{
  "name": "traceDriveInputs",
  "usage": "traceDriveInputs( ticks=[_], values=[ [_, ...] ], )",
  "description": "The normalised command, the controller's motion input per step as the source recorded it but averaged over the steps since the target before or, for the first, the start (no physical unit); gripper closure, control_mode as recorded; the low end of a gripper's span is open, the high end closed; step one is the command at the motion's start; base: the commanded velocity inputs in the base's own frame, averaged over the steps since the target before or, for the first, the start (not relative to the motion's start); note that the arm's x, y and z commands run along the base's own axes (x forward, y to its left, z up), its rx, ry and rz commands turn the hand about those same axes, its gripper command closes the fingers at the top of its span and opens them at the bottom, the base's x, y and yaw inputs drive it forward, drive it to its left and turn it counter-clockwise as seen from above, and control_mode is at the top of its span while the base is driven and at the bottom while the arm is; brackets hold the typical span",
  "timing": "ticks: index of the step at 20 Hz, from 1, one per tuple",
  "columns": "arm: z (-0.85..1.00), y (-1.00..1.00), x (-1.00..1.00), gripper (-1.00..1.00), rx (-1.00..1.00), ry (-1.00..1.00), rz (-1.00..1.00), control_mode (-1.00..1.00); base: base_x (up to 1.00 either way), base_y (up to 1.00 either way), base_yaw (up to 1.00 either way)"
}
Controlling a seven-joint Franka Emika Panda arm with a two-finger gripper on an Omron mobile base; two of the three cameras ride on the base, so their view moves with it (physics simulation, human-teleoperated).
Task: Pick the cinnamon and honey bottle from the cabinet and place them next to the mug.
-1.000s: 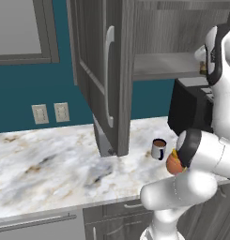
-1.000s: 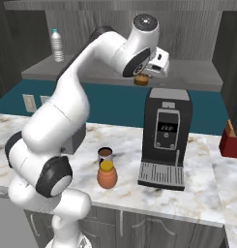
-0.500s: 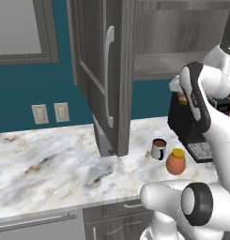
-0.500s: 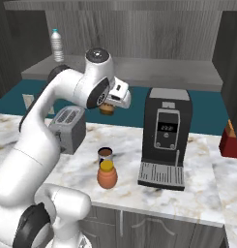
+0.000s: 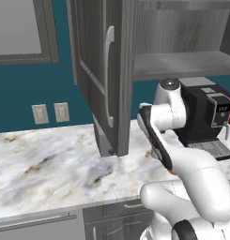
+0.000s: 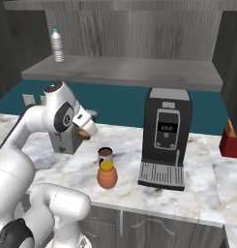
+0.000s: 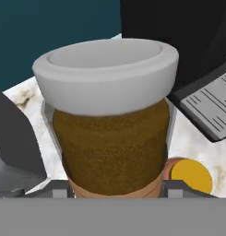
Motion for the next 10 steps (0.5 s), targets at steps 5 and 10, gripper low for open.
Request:
traceDriveInputs(
  ticks=[5,10],
  values=[
    [-0.46,0.42,0.62,1.00,-0.01,0.00,-0.57,-1.00,0.00,0.00,0.00],
    [-0.54,0.24,0.31,1.00,-0.02,-0.05,-0.51,-1.00,0.00,0.00,0.00]
  ],
)
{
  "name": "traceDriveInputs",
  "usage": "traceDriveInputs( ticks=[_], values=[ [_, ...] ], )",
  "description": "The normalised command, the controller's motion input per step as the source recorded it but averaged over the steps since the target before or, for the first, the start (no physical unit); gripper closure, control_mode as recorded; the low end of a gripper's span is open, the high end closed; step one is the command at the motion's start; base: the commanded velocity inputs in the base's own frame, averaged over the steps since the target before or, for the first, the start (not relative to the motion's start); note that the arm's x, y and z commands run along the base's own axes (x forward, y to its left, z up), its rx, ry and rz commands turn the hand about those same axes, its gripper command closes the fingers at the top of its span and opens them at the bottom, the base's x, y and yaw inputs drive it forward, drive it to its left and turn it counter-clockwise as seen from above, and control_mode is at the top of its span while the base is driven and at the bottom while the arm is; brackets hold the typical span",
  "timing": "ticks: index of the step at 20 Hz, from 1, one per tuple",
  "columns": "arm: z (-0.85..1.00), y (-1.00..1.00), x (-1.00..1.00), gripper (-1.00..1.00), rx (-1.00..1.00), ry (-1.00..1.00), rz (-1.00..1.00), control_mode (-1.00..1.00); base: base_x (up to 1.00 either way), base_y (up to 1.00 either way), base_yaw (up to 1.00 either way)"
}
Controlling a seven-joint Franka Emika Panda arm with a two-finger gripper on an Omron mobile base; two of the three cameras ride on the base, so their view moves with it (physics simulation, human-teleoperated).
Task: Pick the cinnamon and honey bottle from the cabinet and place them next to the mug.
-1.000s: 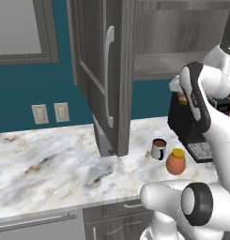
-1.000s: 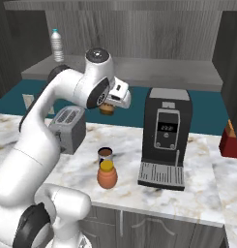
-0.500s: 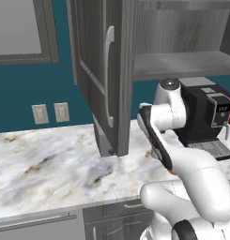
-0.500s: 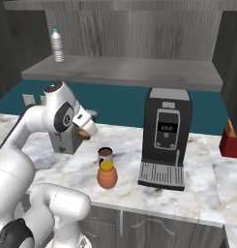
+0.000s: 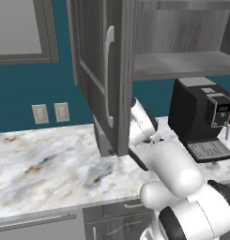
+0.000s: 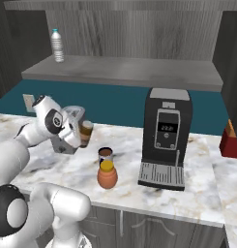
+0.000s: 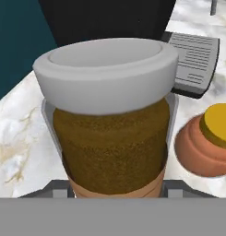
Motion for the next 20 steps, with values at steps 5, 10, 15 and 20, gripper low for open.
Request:
traceDriveInputs(
  ticks=[5,10,15,20],
  values=[
    [-0.57,0.03,0.04,1.00,-0.03,-0.10,-0.26,-1.00,0.00,0.00,0.00],
    [-0.42,0.00,-0.06,1.00,-0.03,-0.10,-0.08,-1.00,0.00,0.00,0.00],
    [-0.25,0.00,-0.11,1.00,-0.06,-0.01,-0.05,-1.00,0.00,0.00,0.00],
    [-0.24,0.00,-0.15,1.00,-0.09,0.02,-0.07,-1.00,0.00,0.00,0.00]
  ],
)
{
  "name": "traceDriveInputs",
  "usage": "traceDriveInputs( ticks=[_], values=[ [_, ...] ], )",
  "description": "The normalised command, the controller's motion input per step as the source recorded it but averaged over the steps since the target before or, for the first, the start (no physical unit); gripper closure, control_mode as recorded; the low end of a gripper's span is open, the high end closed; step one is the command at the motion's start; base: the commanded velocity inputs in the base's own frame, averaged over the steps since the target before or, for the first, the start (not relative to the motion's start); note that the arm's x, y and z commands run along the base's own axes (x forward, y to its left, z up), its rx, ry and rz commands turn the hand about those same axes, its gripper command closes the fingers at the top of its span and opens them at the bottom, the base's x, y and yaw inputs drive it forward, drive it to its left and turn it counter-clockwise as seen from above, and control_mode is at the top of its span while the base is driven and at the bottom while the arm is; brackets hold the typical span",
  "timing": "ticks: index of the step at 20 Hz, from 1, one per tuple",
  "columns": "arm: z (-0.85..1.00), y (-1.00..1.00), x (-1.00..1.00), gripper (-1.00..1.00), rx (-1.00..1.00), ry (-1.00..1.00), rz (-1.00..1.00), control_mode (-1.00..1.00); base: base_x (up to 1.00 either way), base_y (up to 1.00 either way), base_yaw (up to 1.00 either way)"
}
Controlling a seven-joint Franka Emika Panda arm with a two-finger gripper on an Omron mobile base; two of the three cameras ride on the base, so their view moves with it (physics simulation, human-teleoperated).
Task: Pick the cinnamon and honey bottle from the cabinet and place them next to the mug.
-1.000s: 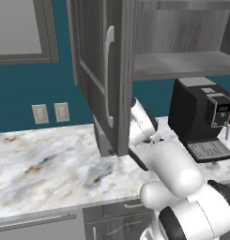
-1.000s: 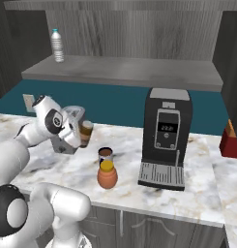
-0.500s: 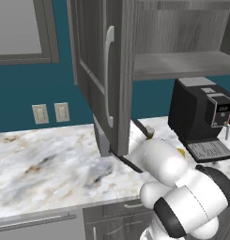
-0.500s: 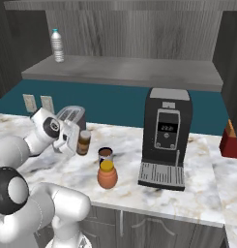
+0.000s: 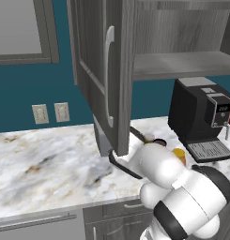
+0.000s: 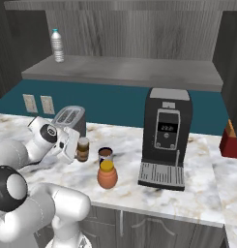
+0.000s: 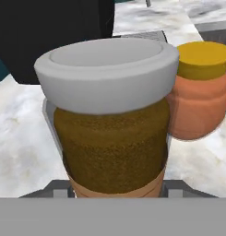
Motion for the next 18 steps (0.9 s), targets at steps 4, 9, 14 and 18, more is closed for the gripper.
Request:
traceDriveInputs(
  ticks=[4,9,14,18],
  values=[
    [-0.25,0.00,0.00,1.00,-0.14,0.12,-0.06,-1.00,0.00,0.00,0.00],
    [-0.16,0.00,0.06,1.00,-0.16,0.17,-0.03,-1.00,0.00,0.00,0.00],
    [-0.02,0.00,0.19,1.00,-0.08,0.06,0.00,-1.00,0.00,0.00,0.00],
    [-0.15,0.00,0.14,1.00,0.00,0.00,0.00,-1.00,0.00,0.00,0.00]
  ],
)
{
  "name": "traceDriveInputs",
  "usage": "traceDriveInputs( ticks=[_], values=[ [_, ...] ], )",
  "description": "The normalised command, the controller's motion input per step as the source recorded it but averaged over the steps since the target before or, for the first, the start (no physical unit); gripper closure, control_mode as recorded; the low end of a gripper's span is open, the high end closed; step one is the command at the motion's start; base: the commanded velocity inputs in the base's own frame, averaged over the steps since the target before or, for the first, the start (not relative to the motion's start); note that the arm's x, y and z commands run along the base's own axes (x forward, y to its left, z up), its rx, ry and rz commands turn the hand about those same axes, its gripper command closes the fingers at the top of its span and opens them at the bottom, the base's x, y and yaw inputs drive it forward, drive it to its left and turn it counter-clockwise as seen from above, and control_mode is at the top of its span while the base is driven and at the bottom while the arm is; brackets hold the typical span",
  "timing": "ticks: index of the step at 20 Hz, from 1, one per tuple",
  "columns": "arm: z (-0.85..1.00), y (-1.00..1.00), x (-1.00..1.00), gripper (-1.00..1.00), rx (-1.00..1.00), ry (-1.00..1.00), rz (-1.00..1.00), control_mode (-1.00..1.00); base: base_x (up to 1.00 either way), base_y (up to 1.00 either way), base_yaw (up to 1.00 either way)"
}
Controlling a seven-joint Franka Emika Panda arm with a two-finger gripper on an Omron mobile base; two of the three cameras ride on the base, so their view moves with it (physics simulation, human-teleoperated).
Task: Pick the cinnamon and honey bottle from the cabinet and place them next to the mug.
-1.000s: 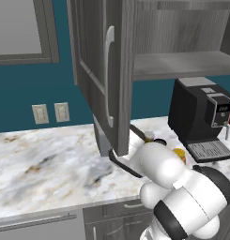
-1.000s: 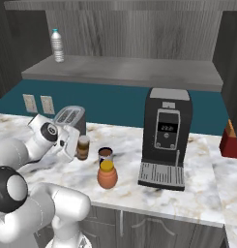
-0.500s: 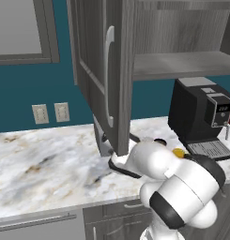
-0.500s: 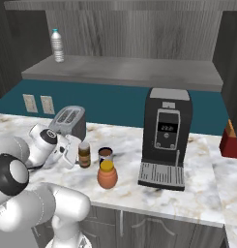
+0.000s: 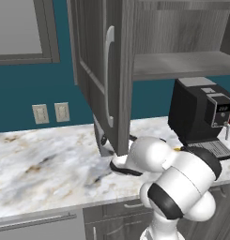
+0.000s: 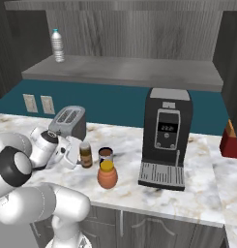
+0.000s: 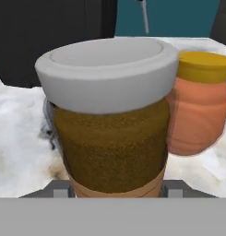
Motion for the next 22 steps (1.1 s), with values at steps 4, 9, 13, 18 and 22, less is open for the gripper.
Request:
traceDriveInputs(
  ticks=[4,9,13,18,22],
  values=[
    [-0.31,0.01,0.04,1.00,0.00,0.00,0.00,-1.00,0.00,0.00,0.00],
    [-0.44,0.00,0.09,1.00,0.00,0.01,0.00,-1.00,0.00,0.00,0.00],
    [-0.26,0.03,0.08,1.00,0.00,0.00,0.00,-1.00,0.00,0.00,0.00],
    [-0.01,0.02,0.00,-1.00,0.00,0.00,0.00,-1.00,0.00,0.00,0.00],
    [0.00,0.00,0.00,-1.00,0.00,0.00,0.00,-1.00,0.00,0.00,0.00]
  ],
)
